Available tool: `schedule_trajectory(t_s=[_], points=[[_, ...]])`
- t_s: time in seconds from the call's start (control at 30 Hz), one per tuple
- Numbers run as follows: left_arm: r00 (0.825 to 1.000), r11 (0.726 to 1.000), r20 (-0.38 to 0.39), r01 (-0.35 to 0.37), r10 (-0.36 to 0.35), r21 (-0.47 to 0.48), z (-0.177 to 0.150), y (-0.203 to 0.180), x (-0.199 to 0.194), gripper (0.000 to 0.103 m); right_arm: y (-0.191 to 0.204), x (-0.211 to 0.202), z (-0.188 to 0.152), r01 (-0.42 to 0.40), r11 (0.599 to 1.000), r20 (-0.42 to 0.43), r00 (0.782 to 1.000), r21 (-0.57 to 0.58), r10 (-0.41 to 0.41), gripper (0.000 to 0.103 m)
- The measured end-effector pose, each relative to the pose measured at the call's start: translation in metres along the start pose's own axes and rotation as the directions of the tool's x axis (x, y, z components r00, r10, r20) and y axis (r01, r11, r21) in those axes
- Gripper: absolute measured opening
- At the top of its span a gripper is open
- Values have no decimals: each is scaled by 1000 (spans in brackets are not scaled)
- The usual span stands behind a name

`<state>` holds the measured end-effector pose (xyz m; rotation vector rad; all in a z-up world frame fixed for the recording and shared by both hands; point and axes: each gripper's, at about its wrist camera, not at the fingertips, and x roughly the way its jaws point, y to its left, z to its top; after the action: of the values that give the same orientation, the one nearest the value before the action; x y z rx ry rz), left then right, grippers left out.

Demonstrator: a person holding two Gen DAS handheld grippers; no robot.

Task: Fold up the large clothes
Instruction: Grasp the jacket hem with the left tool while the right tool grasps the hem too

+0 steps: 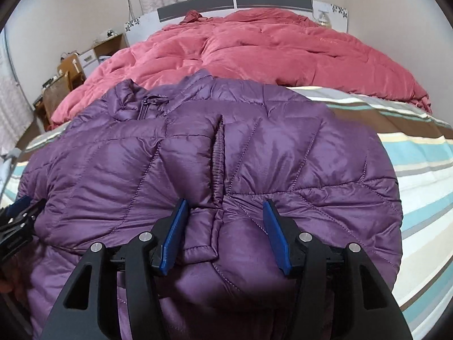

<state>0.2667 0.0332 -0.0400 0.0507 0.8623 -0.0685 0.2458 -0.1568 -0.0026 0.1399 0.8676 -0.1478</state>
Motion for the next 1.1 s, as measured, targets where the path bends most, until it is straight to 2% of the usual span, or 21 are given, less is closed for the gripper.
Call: schedule_trajectory(t_s=[0.1,0.13,0.23,0.27,0.3,0.43,0.53,0.6,0.67,0.73,0.8,0.9,1.0,1.1], points=[[1000,1000,-8,8,-8,-6,1,1,2,85,4,3,2,8,1000,0,1000,-11,-8,54],[1000,1000,-5,10,-10,-8,1,2,-1,85,-3,-1,0,-12,1000,5,1000,2,12,54],[1000,1000,25,-13,14,-22,-8,9,-23,100,-19,-30,-2,-109,993,23,994,56,107,54],[999,1000,36,-8,8,-24,-11,12,-30,100,-23,-45,-6,-152,986,32,988,64,150,55],[999,1000,47,7,-6,-26,-17,16,-40,100,-29,-61,-12,-170,983,41,985,63,168,60],[997,997,59,54,-52,-48,-52,41,-80,100,-58,-116,-39,-226,972,67,973,67,222,62],[998,997,34,62,-60,-45,-79,59,-98,99,-89,-146,-69,-251,964,47,968,93,247,62],[995,992,23,101,-100,-69,-101,75,-111,98,-106,-157,-88,-250,963,20,968,102,249,62],[992,987,14,125,-124,-100,-117,88,-119,87,-121,-165,-109,-250,961,-10,968,117,252,62],[987,978,5,161,-161,-136,-134,101,-126,81,-133,-172,-133,-249,960,-45,965,127,257,62],[984,972,-2,175,-177,-158,-149,107,-129,77,-141,-178,-155,-255,959,-72,962,128,265,57],[977,969,-25,207,-212,-133,-166,105,-132,70,-148,-181,-179,-291,943,-109,945,159,309,52],[966,963,-42,249,-254,-98,-181,99,-136,62,-144,-185,-201,-315,937,-144,931,148,336,52],[961,959,-49,269,-273,-85,-190,96,-143,49,-136,-189,-214,-347,928,-156,918,134,365,52]])
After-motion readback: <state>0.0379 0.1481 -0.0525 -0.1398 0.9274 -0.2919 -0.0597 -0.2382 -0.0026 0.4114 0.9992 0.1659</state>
